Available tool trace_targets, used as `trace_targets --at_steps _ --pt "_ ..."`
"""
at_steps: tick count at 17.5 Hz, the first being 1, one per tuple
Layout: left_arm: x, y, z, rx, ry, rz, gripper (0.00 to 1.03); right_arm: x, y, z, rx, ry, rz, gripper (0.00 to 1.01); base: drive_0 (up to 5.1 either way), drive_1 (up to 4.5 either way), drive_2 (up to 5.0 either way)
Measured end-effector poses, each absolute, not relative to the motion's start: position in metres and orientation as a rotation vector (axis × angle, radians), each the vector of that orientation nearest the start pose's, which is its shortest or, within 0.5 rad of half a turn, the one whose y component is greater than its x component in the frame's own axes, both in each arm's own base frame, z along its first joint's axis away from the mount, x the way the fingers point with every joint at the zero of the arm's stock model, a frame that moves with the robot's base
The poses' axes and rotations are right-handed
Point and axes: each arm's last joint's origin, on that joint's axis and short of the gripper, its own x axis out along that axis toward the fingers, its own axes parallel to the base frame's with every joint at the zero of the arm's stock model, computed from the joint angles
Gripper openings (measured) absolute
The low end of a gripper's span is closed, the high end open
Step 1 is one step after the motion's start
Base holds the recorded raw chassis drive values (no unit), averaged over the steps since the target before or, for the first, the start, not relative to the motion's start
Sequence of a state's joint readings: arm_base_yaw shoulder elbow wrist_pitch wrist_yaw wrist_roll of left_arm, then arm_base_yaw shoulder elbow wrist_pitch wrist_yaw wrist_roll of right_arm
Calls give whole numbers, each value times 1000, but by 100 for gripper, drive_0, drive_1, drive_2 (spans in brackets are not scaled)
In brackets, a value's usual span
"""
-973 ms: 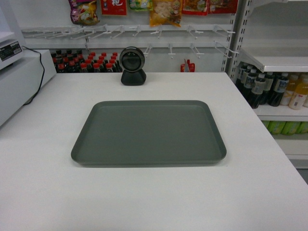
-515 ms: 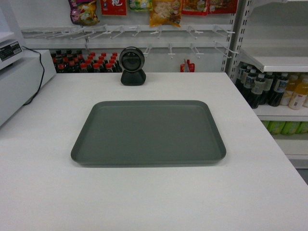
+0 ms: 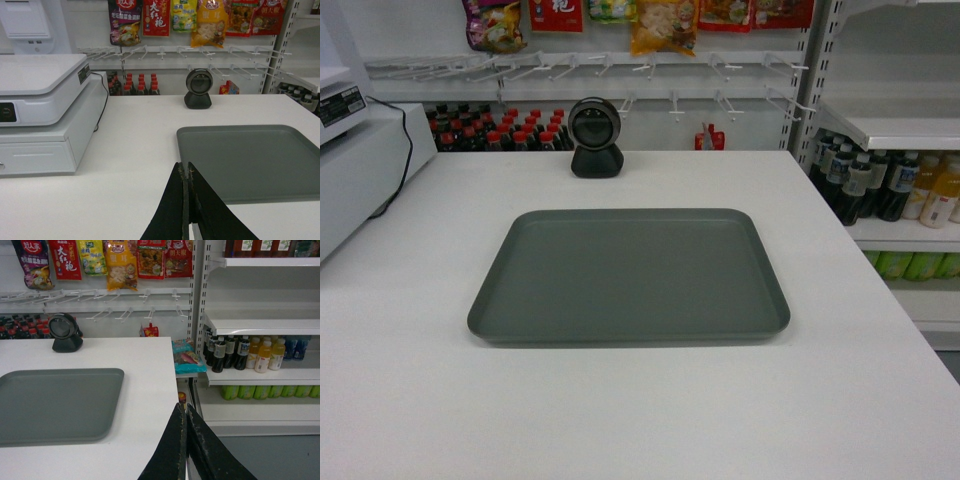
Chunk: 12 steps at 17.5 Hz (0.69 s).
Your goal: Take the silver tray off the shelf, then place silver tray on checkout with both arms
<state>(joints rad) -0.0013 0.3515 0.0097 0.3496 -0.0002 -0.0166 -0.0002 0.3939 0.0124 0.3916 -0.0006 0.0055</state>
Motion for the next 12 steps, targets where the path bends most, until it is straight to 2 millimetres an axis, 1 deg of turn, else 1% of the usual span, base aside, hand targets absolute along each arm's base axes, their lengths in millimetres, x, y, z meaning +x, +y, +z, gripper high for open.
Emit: trace_targets --at_steps 11,12 --pt "108 0 169 -17 -12 -1 1 110 0 171 6 -14 0 3 0 0 0" --pt "104 0 167 -17 15 -1 1 108 0 170 6 -15 0 3 0 0 0"
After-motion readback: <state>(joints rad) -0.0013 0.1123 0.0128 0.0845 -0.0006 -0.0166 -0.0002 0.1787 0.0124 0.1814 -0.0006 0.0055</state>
